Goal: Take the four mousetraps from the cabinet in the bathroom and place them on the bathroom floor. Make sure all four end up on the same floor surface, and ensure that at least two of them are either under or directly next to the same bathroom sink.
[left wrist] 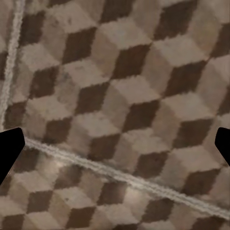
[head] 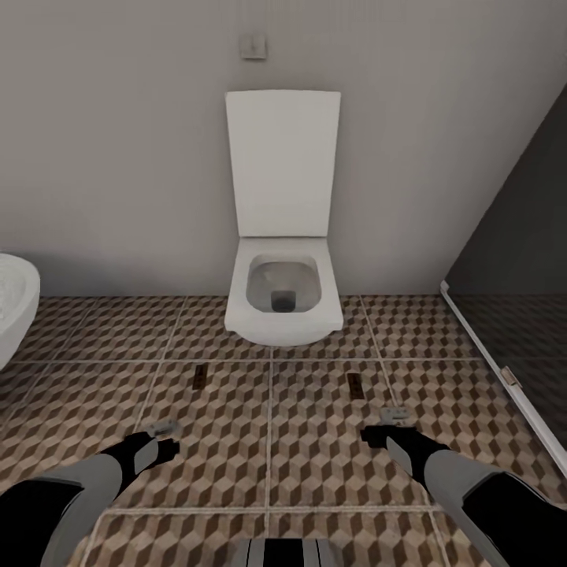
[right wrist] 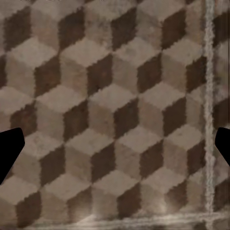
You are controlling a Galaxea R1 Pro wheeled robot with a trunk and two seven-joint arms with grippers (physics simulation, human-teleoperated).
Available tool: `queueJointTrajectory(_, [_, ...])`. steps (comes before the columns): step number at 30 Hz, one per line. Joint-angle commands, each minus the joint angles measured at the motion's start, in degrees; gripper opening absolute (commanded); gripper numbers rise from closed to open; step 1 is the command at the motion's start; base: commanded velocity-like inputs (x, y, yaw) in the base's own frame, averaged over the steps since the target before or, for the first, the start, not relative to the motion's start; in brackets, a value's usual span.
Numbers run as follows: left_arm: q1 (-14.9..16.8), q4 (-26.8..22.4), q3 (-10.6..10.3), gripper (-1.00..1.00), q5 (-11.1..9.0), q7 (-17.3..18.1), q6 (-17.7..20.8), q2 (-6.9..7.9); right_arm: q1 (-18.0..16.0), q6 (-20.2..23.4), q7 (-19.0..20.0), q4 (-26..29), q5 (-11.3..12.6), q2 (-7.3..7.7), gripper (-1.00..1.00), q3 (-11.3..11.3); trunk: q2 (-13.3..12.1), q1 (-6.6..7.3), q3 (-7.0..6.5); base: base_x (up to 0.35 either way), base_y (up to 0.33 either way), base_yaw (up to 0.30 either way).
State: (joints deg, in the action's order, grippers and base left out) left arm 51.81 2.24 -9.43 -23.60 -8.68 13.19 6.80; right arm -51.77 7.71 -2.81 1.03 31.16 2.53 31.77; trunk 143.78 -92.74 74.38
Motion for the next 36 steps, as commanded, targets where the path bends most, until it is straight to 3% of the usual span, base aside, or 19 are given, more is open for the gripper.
queueJointTrajectory(1, [0.0,0.0,-0.5,1.0,-0.5,-0.1,0.2,0.0,0.0,0.3,-0.2,0.1,0.5,0.02,1.0,0.5,0.0,0.03,-0.19,0.0,0.0,0.0])
queueJointTrajectory(9, [0.0,0.0,-0.4,1.0,-0.9,-0.1,1.6,0.44,0.1,0.8,-0.4,-0.6,0.5,0.02,1.0,0.5,-0.1,0.24,-1.64,0.0,0.0,0.037])
queueJointTrajectory(23, [0.0,0.0,-0.4,1.0,-1.7,-0.1,2.4,0.58,0.1,6.1,-0.3,-0.7,0.5,0.02,1.0,0.5,-0.3,0.6,-3.62,0.0,0.0,0.072])
queueJointTrajectory(36, [0.0,0.0,-0.4,1.0,-2.6,-0.1,2.4,0.57,1.4,7.0,-0.3,-0.7,0.4,-0.04,1.0,0.6,-0.5,0.94,-6.12,0.0,0.0,0.026])
